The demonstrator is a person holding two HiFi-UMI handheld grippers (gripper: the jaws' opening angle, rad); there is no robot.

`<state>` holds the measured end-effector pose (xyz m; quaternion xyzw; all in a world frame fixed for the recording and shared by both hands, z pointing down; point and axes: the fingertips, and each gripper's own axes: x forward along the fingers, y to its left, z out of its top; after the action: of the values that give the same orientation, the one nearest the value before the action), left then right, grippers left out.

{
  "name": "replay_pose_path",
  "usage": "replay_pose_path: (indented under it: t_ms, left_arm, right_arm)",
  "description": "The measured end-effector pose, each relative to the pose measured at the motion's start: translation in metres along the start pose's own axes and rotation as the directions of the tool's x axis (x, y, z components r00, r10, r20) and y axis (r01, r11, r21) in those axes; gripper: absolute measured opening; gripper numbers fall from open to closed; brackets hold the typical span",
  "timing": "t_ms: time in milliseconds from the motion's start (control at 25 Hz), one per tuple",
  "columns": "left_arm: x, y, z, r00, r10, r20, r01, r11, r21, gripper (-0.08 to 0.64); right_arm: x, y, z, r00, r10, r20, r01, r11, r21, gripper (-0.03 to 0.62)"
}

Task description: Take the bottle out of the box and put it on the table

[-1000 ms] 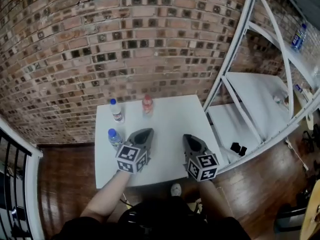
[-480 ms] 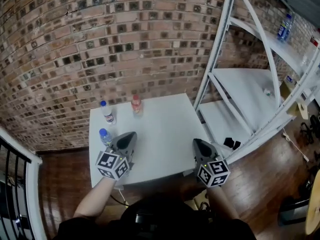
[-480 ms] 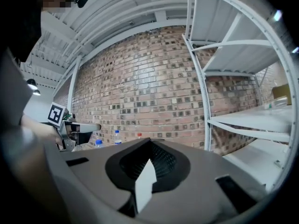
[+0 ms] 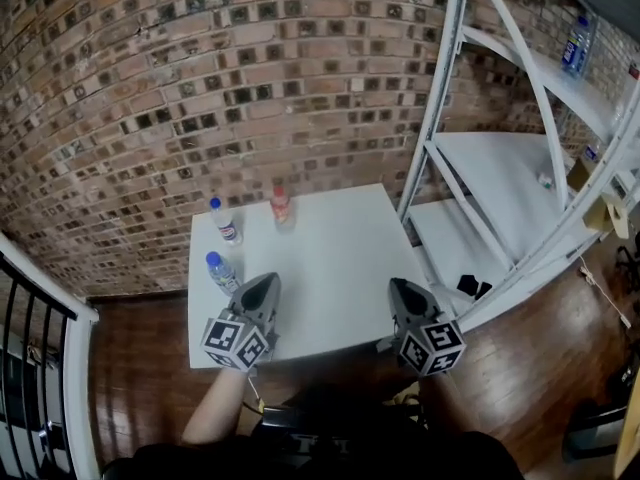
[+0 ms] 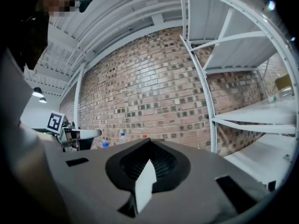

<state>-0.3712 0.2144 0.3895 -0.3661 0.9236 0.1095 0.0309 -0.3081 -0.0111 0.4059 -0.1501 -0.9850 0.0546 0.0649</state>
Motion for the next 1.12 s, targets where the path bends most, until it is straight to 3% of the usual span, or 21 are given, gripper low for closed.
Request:
replay_pose_path:
  t_ms: [360, 720, 1120]
  left_arm:
    - [-0.01, -0.008, 0.019, 1.0, -0.007, 0.028, 0.004, 0.995, 0.098, 0.005]
    - [-0.02, -0.005, 0.014, 0.999, 0.01, 0.032, -0.014, 0.995, 0.097, 0.005]
    - [-0.011, -0.015, 0.014, 0.999, 0.003, 0.047, -0.007, 0.997, 0.075, 0.005]
  right_arm:
    - [0.006, -0.004, 0.007, 0.999, 0.018, 0.031, -0.019, 0.999, 0.027, 0.002]
    - [-0.002, 0.007, 0.004, 0.998, 0.056, 0.017, -0.056, 0.998, -0.024, 0.002]
    - [-0.004, -0.02, 0.016, 0.998, -0.008, 0.066, 0.008, 1.0, 0.012, 0.002]
